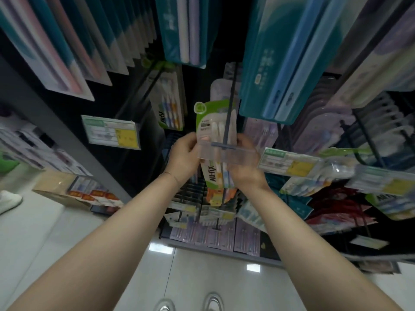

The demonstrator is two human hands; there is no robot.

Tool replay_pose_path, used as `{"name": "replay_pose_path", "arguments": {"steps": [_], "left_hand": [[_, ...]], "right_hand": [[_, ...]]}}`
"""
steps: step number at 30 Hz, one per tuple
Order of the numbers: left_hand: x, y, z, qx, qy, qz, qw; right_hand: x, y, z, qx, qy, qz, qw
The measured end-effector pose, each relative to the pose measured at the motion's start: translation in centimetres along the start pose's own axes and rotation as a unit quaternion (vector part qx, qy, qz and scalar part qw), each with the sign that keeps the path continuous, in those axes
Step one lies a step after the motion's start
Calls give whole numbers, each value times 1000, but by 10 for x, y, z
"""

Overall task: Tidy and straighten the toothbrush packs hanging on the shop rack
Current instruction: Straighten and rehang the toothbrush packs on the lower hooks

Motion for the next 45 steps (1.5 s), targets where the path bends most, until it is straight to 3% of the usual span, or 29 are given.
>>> {"name": "replay_pose_path", "arguments": {"steps": [2, 11, 14, 17, 19, 22, 24, 29, 32, 36, 45], "left_hand": [[2, -2, -3, -1, 17, -6, 1000], [0, -7, -20, -29, 9, -63, 998], [-5, 1, -22, -10, -11, -104, 994], [-7, 7, -29, -6, -40, -140, 989], [-4, 9, -39, 7, -71, -151, 986], [7, 5, -44, 42, -90, -132, 986], [13, -5, -46, 45, -87, -99, 990], [35, -39, -58, 79, -144, -62, 984], [39, -62, -49, 135, -148, -26, 980], [26, -88, -26, 133, -106, 10, 985], [18, -94, -10, 40, -97, -34, 994]], "right_hand": [[-1, -2, 1, 21, -85, 20, 996], [12, 6, -14, 65, -85, 63, 992], [16, 2, -10, 146, -94, 93, 980], [17, -1, -13, 231, -64, 94, 966], [15, 0, -20, 277, -6, 44, 960], [9, 3, -20, 257, 40, -4, 966], [4, 13, -14, 300, 52, -39, 952], [-5, 57, -38, 304, -56, -78, 948], [-11, 80, -65, 341, -121, -56, 931], [-16, 90, -97, 348, -139, 1, 927], [-16, 92, -101, 302, -120, 34, 945]]}}
Point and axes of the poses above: each hand's wrist, its own x-axis away from the middle knuckle, its own y-axis out of the palm, z = x × y, the point moved 4 cm from there along -x, towards the middle knuckle, and after that the axes turned 11 degrees about -z, right-handed, at the moved point
